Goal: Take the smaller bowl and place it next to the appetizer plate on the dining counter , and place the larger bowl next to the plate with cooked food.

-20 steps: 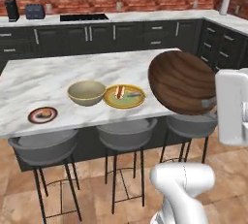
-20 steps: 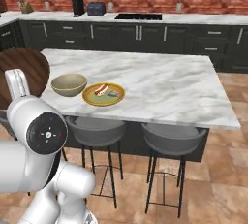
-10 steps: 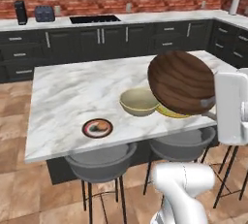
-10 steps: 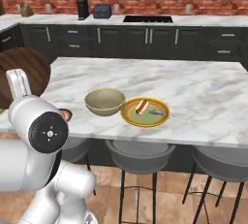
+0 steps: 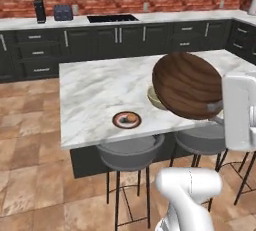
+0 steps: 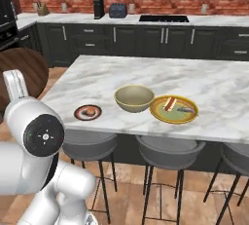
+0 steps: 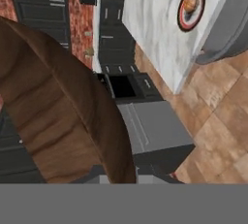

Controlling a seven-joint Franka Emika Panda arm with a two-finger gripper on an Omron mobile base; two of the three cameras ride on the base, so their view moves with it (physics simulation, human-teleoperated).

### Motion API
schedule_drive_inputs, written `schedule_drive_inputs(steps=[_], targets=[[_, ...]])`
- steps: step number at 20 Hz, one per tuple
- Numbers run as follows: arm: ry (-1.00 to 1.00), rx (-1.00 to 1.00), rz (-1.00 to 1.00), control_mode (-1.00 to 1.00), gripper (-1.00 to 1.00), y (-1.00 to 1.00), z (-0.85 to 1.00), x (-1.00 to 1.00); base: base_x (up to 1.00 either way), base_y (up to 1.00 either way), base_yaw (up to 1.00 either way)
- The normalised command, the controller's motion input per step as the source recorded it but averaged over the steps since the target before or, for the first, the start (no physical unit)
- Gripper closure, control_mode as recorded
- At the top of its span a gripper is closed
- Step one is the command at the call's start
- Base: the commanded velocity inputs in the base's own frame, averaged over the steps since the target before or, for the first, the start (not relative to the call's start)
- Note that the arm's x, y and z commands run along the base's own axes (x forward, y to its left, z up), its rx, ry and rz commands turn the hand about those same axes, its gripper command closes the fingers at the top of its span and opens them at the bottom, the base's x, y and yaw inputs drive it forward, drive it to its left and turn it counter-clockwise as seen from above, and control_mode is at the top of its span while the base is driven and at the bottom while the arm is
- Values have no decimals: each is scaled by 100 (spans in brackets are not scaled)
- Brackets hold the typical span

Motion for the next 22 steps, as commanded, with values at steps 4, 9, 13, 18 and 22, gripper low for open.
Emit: schedule_drive_inputs(steps=[4,9,13,18,22], targets=[[0,0,0,100,100,0,0,0,56,97,4],[0,0,0,100,100,0,0,0,100,5,19],[0,0,0,100,100,0,0,0,85,-12,18],[0,0,0,100,100,0,0,0,25,-11,17],[0,0,0,100,100,0,0,0,46,0,11]])
